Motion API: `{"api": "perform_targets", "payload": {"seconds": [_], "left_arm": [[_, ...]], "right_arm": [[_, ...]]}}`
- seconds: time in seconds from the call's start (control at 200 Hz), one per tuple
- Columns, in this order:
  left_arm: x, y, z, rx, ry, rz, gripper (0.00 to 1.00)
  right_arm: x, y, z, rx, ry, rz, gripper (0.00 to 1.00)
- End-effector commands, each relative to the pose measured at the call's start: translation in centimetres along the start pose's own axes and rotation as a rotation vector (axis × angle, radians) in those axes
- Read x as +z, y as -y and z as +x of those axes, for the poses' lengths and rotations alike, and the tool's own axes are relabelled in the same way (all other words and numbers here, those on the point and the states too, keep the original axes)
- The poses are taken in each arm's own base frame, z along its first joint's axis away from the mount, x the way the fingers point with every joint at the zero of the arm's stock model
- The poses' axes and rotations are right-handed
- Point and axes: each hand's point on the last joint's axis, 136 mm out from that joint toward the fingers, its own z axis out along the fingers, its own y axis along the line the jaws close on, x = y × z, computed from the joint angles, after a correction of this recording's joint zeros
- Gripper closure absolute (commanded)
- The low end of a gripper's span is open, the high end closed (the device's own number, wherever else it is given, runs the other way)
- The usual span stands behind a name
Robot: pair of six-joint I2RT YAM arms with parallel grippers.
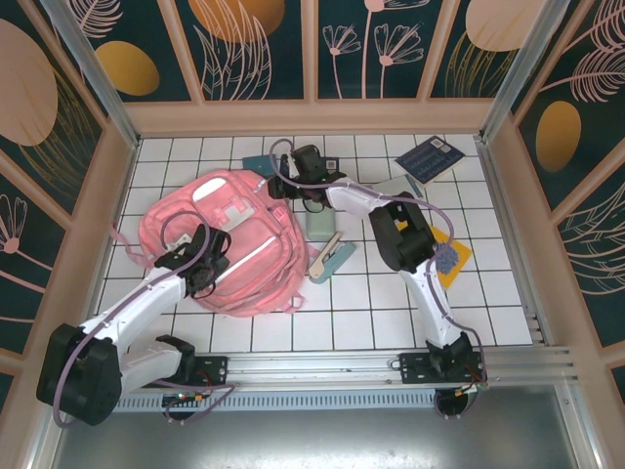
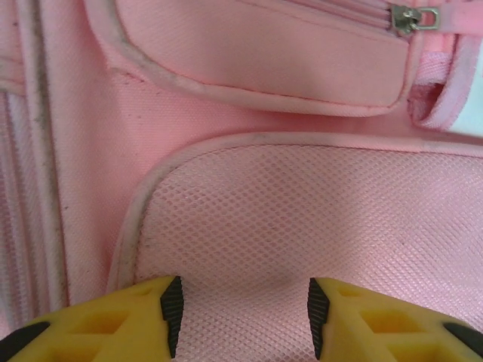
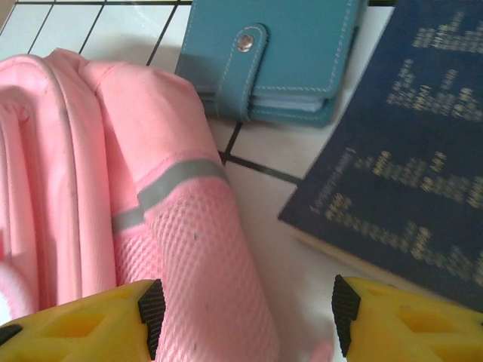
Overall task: Pack the student bag
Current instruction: Rotate the student bag at the top-left of the table.
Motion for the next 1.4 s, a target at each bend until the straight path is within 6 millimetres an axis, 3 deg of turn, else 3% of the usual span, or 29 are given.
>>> {"api": "perform_targets", "payload": {"seconds": [0.0,0.155,0.22,0.33,0.38,0.62,0.816,0.961,1.241,1.261,1.396], "left_arm": [[0.7,-3.7,2.0,-0.076,-0.059,-0.101,0.5],[0.6,-4.3,2.0,-0.094,-0.044,-0.107,0.51],[0.6,-4.4,1.6,-0.088,-0.027,-0.115,0.51],[0.9,-4.8,0.7,-0.069,0.008,-0.14,0.53],[1.2,-5.1,0.1,-0.064,0.019,-0.155,0.54],[2.5,-5.7,-3.8,0.014,0.092,-0.279,0.6],[3.8,-5.3,-7.7,0.05,0.156,-0.352,0.62],[5.5,-4.7,-10.2,0.072,0.169,-0.387,0.63],[8.6,0.0,-14.7,0.114,0.215,-0.325,0.63],[9.5,-0.5,-14.2,0.13,0.193,-0.351,0.63],[10.9,2.8,-16.3,0.149,0.21,-0.301,0.63]], "right_arm": [[1.6,-0.2,0.7,-0.009,-0.073,-0.047,0.37],[3.3,-0.6,2.0,-0.004,-0.128,-0.086,0.42],[3.4,-1.0,2.7,-0.009,-0.145,-0.105,0.56],[2.6,-0.9,2.7,-0.006,-0.143,-0.093,0.91],[2.0,-0.6,2.3,-0.005,-0.123,-0.078,1.0],[-1.5,1.4,0.5,0.056,-0.052,-0.025,1.0],[-3.5,2.6,1.8,0.098,-0.047,0.009,1.0],[-5.1,2.5,3.3,0.116,-0.05,0.008,1.0],[-7.3,3.0,5.2,0.14,-0.051,0.043,1.0],[-7.5,3.0,5.2,0.139,-0.048,0.044,1.0],[-8.3,2.7,5.6,0.146,-0.049,0.045,1.0]]}}
